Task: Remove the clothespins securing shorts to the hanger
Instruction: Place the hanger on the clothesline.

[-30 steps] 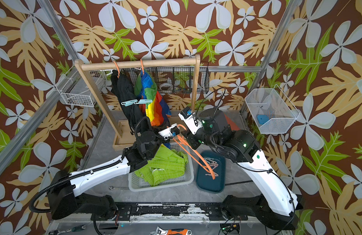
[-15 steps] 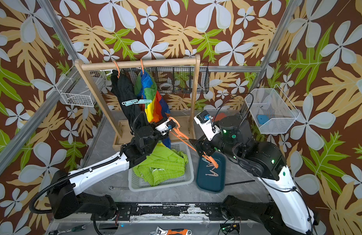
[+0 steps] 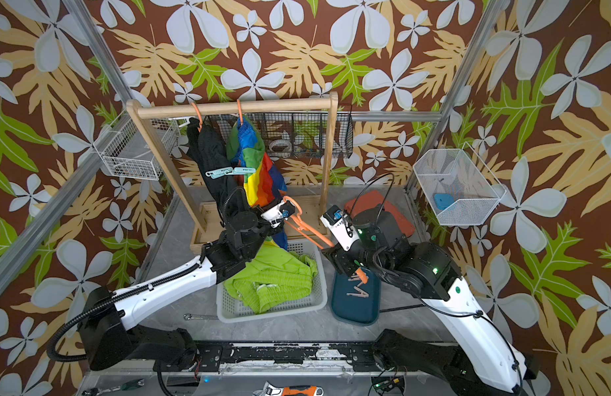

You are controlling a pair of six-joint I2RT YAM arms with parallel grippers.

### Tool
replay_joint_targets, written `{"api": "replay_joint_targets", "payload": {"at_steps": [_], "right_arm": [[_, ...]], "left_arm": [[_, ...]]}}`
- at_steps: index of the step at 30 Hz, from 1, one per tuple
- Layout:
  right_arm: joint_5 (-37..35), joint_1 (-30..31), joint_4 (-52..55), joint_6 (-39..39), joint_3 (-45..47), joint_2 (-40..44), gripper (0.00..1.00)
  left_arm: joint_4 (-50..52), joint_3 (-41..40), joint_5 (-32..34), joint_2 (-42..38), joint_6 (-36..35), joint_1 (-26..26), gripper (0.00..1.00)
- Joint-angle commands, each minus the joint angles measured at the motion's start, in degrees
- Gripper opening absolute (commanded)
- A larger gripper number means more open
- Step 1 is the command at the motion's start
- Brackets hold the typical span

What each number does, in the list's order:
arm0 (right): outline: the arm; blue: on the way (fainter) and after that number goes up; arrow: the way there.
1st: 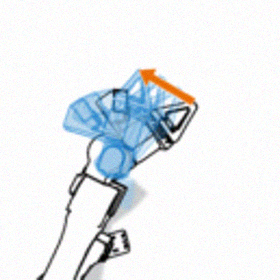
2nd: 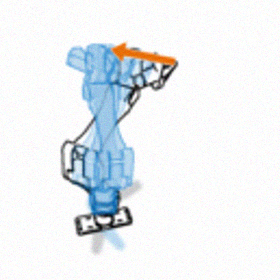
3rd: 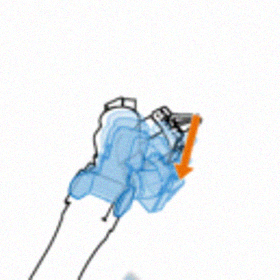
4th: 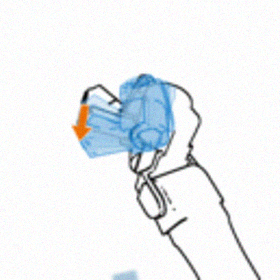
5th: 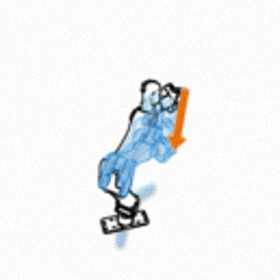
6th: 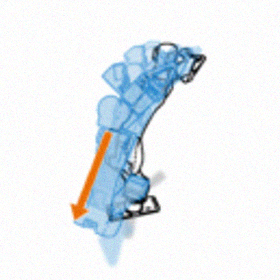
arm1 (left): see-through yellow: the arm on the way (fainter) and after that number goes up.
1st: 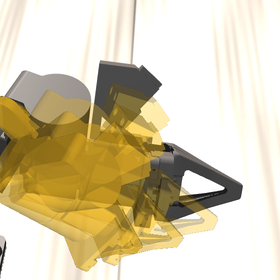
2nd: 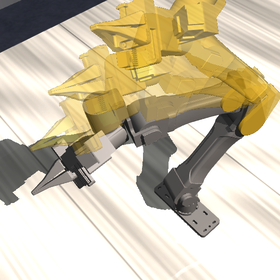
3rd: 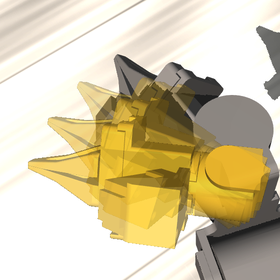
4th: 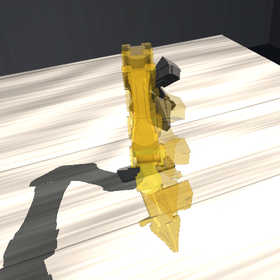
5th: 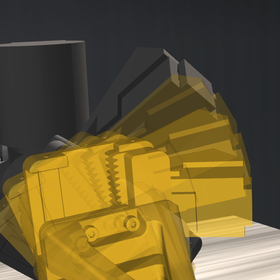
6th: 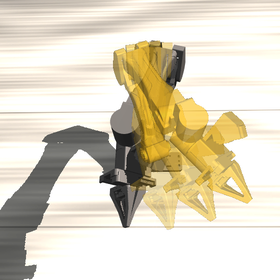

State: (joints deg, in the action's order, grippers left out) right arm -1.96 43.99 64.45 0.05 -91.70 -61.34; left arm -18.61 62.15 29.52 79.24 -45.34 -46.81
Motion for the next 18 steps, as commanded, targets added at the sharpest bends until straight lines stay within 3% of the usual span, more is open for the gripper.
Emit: {"api": "replay_joint_targets", "payload": {"at_steps": [1, 5, 6, 8, 13, 15, 18], "right_arm": [[-1.2, 0.0, -1.2, 0.0, 0.1, 0.4, 0.5], [-1.6, 0.0, -1.5, 0.0, -0.3, 0.5, 0.04], [-1.7, 0.0, -1.5, 0.0, -0.3, 0.5, 0.0], [-2.0, 0.0, -1.6, 0.0, -0.2, 0.5, 0.0], [-4.0, 0.0, -1.4, 0.0, -0.1, 0.3, 0.0], [-5.7, 0.0, -1.5, -0.2, 0.1, 0.2, 0.0], [-8.3, 0.0, -2.2, -0.2, 0.2, -0.2, 0.0]], "left_arm": [[-2.0, 0.2, -0.1, -0.8, 0.9, 0.0, 0.0], [-2.0, 0.2, 0.1, -0.8, 1.0, 0.1, 0.0], [-2.0, 0.3, 0.2, -0.8, 1.0, 0.0, 0.0], [-2.0, 0.4, 0.3, -0.8, 1.3, 0.0, 0.03], [-2.1, 0.4, -0.7, -1.9, 2.7, 0.0, 0.58], [-1.5, 0.7, -2.0, -2.5, 3.9, 0.0, 0.69], [0.8, 1.6, -5.3, -3.4, 6.2, 0.0, 0.76]]}}
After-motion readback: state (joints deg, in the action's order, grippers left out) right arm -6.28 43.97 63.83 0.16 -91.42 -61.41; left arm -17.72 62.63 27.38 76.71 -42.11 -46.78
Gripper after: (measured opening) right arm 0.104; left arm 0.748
